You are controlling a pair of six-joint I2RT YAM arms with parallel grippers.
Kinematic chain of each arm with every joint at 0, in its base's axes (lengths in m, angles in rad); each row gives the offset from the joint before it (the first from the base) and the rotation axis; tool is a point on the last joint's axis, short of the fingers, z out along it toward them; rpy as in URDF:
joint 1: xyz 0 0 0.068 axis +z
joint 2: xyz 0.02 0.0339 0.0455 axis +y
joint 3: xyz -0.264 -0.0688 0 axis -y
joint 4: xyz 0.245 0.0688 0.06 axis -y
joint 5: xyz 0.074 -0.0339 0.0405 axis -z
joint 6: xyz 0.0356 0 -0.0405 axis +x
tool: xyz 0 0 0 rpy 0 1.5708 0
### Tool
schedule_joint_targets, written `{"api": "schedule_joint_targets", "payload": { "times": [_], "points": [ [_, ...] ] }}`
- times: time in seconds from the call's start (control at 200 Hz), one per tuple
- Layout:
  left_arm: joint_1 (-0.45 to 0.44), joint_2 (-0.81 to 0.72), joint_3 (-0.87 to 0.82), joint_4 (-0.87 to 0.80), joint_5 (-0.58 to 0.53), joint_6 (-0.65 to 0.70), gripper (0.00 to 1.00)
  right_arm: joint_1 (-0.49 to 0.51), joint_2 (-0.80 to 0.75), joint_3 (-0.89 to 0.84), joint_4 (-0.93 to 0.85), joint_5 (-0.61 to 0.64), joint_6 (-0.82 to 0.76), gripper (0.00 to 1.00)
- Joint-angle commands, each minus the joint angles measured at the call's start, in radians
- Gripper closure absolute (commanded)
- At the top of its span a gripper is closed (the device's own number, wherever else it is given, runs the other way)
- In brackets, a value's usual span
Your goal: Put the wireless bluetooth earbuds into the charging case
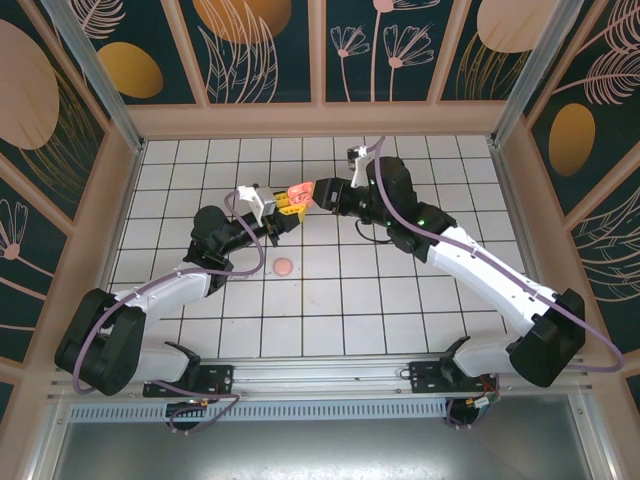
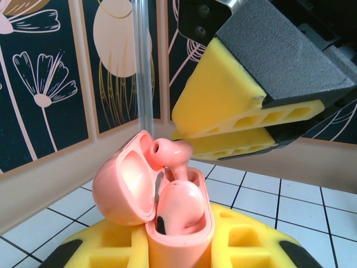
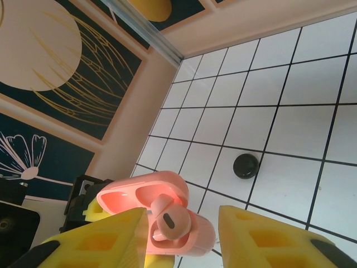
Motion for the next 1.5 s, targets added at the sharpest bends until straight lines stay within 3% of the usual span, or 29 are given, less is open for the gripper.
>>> {"api": "schedule_joint_targets", "payload": {
  "times": [0.0, 0.851, 1.496],
  "points": [
    [-0.005, -0.001, 0.016, 0.047, 0.012, -0.008, 1.00, 0.014, 0.015, 0.041, 0.038, -0.024, 0.006, 0.62],
    [-0.006, 0.001, 0.012, 0.057, 0.010, -0.016, 1.00, 0.045, 0.055, 0.106, 0.012, -0.021, -0.033, 0.64],
    [-0.008, -0.008, 0.016, 0.060, 0.010, -0.018, 1.00, 0.059, 0.097, 0.121, -0.078, 0.085, -0.097, 0.68]
  ]
}}
